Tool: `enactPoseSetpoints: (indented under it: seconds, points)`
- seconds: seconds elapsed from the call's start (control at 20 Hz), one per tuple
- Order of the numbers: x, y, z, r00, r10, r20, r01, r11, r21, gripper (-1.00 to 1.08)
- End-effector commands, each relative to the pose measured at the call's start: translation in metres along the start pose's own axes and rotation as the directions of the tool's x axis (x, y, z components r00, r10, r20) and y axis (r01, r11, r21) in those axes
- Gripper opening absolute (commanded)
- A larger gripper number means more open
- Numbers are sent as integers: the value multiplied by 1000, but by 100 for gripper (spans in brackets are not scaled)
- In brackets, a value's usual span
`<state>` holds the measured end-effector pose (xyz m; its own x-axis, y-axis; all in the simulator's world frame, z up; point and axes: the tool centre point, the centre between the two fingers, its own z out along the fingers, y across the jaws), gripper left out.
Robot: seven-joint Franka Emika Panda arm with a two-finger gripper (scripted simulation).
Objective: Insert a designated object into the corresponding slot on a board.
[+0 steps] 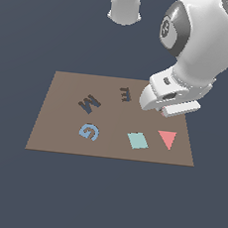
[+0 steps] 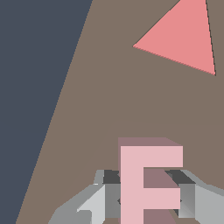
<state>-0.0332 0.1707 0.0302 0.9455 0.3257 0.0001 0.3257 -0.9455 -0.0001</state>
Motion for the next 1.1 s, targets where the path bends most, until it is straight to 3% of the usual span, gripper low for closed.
enactPoseSetpoints:
  seconds: [0.0,0.45,1.05]
  points:
    - [0,0,0,1000,0,1,0,1000,0,-100]
    - [-12,18,-1,1000,18,1,-18,1000,0,-100]
    - [-70,96,-8,995,100,0,-100,995,2,-100]
